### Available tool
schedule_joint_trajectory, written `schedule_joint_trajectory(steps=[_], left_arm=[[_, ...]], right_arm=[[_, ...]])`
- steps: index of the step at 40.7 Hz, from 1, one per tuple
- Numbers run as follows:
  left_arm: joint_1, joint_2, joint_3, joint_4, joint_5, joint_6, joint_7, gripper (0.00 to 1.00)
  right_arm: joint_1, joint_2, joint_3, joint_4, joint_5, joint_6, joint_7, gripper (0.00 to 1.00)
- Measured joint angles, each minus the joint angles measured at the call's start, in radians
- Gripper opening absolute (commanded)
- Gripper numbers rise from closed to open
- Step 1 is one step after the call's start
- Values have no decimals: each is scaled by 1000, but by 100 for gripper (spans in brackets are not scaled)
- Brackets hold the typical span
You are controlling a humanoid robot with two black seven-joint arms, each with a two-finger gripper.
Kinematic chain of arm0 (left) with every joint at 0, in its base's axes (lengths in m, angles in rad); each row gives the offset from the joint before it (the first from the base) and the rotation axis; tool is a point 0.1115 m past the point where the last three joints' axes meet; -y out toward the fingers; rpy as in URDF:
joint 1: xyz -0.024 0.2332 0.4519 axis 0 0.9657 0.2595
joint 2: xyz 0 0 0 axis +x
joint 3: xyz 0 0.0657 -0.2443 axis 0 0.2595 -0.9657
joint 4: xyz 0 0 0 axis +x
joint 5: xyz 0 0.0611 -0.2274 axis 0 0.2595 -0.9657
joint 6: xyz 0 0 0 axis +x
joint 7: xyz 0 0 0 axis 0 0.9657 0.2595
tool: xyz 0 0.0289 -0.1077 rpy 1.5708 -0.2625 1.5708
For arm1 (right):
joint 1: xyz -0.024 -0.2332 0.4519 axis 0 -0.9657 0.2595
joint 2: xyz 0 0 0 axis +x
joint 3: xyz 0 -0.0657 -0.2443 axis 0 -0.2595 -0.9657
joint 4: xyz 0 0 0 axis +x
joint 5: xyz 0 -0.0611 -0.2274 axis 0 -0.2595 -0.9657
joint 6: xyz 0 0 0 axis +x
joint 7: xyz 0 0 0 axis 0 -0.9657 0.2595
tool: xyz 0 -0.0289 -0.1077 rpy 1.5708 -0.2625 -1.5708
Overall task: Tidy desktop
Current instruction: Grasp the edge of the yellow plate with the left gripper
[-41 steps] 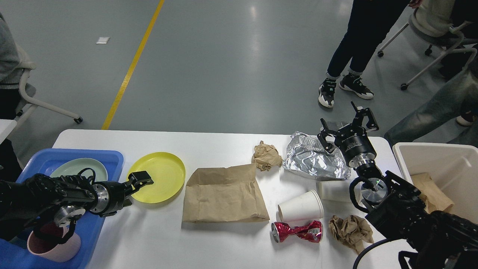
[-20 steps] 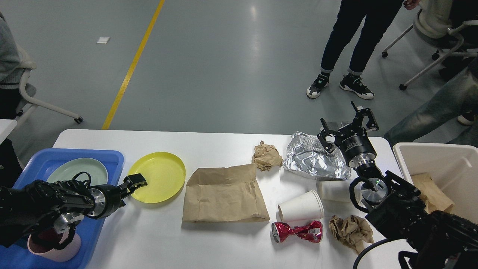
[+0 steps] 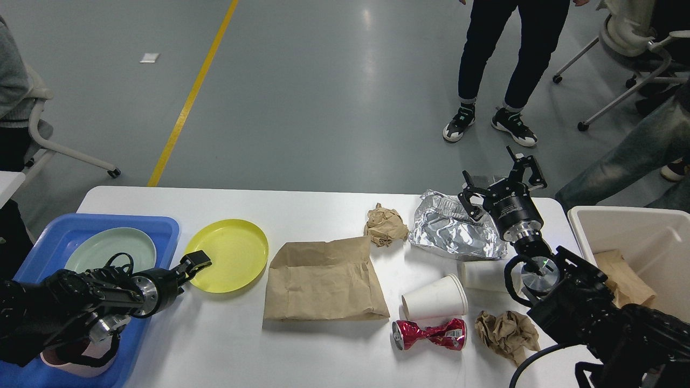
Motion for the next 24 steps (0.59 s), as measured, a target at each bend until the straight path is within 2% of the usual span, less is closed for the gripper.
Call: schedule_joint_trajectory(steps=[5, 17, 20, 24], left_arm=[[9, -8, -2, 17, 2, 0, 0, 59], [27, -11, -3, 20, 5, -15, -1, 52], [28, -11, -1, 20, 7, -19, 1, 45], [29, -11, 2, 20, 9, -34, 3, 29]], right_arm=[[0, 0, 0, 0, 0, 0, 0, 100], [0, 0, 0, 0, 0, 0, 0, 100], [0, 0, 1, 0, 0, 0, 0, 100], [0, 0, 1, 0, 0, 0, 0, 100]])
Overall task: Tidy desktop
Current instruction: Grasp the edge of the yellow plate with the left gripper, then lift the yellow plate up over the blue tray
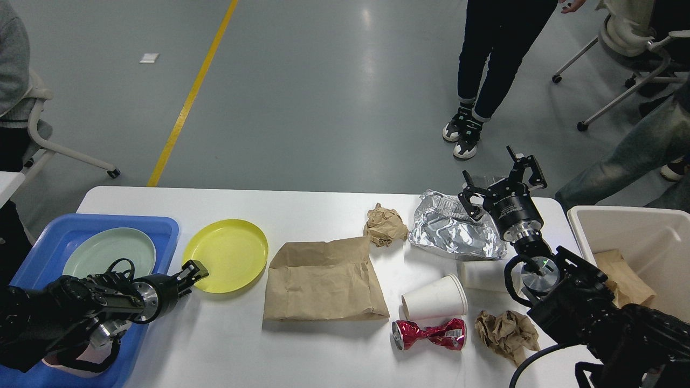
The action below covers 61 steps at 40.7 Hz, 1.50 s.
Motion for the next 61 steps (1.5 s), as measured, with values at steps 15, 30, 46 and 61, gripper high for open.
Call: schedule_joint_trajectory(steps=[15, 30, 46, 61], left_arm=[[21, 0, 5, 36, 2, -16, 3, 13], [15, 10, 24, 36, 15, -78, 0, 0], [-43, 62, 43, 35, 70, -129, -11, 0], [-201, 224, 60, 17, 258, -313, -6, 0]], right_arm=[[0, 0, -1, 0, 0, 0, 0, 100], [0, 0, -1, 0, 0, 0, 0, 100], [0, 0, -1, 0, 0, 0, 0, 100], [0, 0, -1, 0, 0, 0, 0, 100]])
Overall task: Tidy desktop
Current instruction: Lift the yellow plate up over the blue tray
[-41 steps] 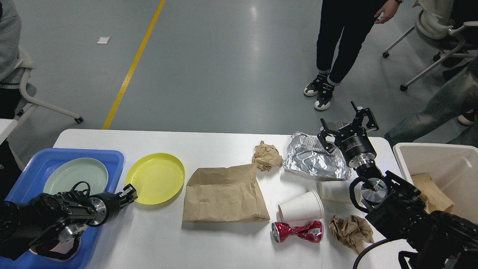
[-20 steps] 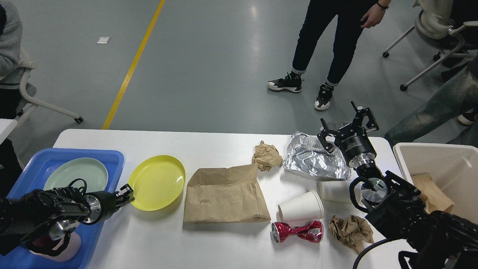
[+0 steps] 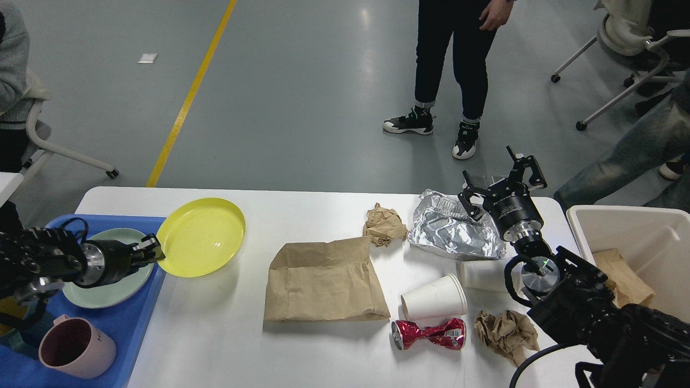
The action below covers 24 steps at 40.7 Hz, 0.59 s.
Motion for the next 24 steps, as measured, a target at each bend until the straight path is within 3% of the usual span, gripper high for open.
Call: schedule_joint_trajectory(steps=[6, 7, 13, 18, 24], left_arm=[[-103, 99, 7, 4, 113, -206, 0, 0], [-145, 133, 7, 7, 152, -272, 0, 0], [-277, 227, 9, 14, 260, -455, 10, 0], [-428, 316, 9, 23, 385, -648, 36, 0], [-534, 381, 8, 27, 469, -750, 62, 0]], right_arm=[[0, 0, 0, 0, 0, 0, 0, 100], [0, 0, 0, 0, 0, 0, 0, 100], [0, 0, 0, 0, 0, 0, 0, 100], [0, 0, 0, 0, 0, 0, 0, 100], [0, 0, 0, 0, 0, 0, 0, 100]])
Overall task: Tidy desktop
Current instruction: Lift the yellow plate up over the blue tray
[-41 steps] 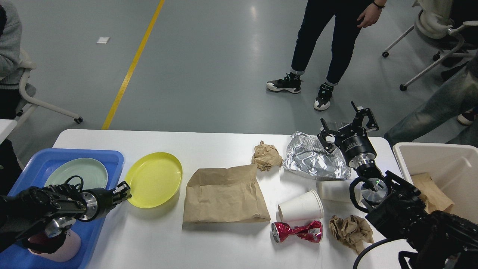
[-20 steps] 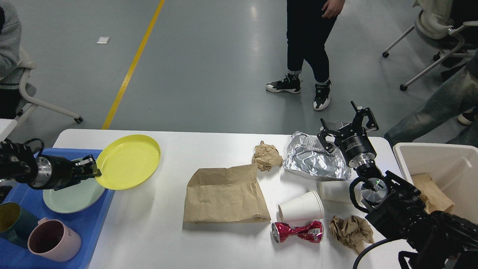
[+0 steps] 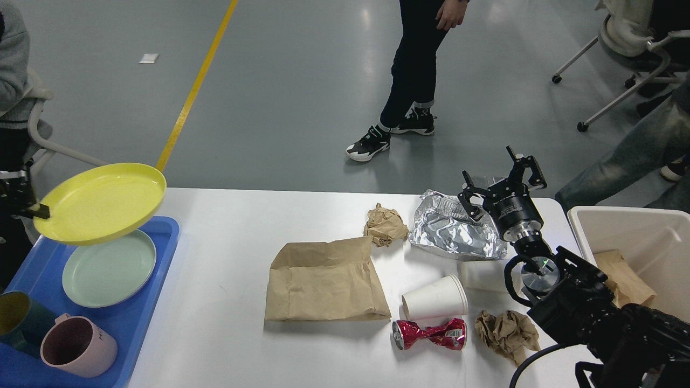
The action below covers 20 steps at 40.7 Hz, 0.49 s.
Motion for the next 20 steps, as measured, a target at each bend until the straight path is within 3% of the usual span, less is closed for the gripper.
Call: schedule_joint_trajectory(steps=[7, 13, 20], left_arm=[[-35, 27, -3, 33, 39, -15, 24, 0], [10, 26, -12, 82, 41, -4, 28, 0], [131, 5, -26, 96, 29, 172, 28, 0]], right_arm=[[0, 0, 0, 0, 0, 0, 0, 100], [0, 0, 0, 0, 0, 0, 0, 100], [-1, 0, 0, 0, 0, 0, 0, 100]])
